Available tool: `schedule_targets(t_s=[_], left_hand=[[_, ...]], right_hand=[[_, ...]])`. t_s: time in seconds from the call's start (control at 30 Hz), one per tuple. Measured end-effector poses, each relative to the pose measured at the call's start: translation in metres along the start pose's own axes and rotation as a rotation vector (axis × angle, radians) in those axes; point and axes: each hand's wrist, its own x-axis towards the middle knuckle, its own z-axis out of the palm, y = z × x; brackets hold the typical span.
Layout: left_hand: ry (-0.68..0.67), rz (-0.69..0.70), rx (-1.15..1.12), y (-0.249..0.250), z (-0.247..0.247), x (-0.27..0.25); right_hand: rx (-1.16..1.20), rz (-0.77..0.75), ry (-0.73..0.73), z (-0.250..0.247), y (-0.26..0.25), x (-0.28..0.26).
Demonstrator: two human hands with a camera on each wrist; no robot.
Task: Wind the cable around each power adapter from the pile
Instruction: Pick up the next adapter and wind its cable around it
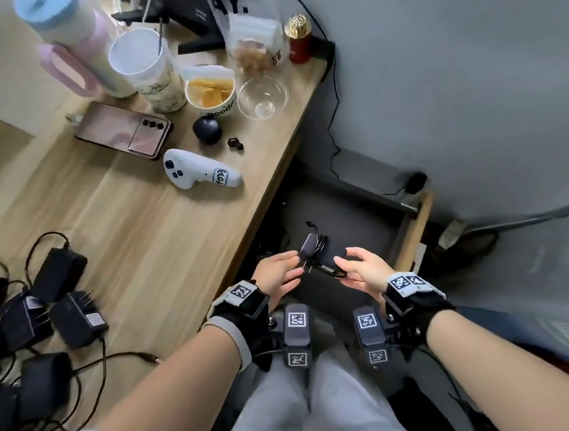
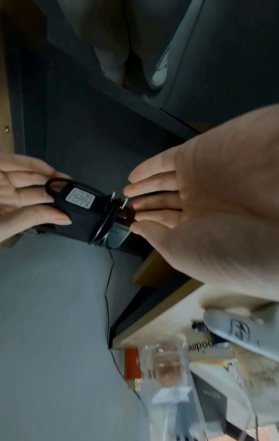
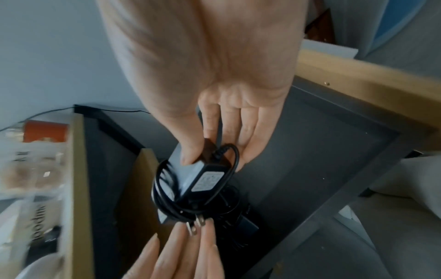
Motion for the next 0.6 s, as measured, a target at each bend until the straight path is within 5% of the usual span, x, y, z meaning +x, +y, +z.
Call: schedule_targets(t_s=[0.33, 0.6], left_hand=[[0.093, 0.046, -0.014, -0.035, -0.022, 0.087], [0.207, 0.155, 0.080, -0.029, -0.012, 0.131]], right_hand=[[-0.019, 0.005, 0.194, 0.014, 0.012, 0.130], [-0.120, -0.025, 0.181, 0.037, -0.011, 0.193]])
